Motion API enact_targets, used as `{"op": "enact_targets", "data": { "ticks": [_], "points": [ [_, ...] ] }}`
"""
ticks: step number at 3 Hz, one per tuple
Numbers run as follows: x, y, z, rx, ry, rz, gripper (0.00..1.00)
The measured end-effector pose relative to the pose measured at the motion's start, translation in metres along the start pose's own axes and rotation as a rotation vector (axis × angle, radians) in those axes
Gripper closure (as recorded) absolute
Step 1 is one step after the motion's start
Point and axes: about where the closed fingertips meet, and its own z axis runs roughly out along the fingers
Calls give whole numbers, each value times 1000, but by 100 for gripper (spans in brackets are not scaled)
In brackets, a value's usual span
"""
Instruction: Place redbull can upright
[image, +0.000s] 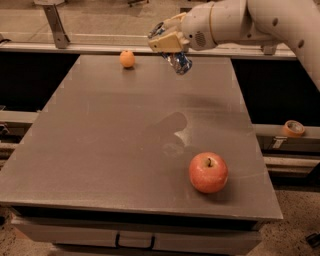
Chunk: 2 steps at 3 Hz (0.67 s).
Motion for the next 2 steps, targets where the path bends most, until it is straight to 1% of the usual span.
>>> {"op": "enact_targets", "data": {
  "ticks": [1, 2],
  "points": [
    [20, 4, 1, 30, -172, 73, 100],
    [34, 17, 20, 20, -320, 124, 100]
  ]
}}
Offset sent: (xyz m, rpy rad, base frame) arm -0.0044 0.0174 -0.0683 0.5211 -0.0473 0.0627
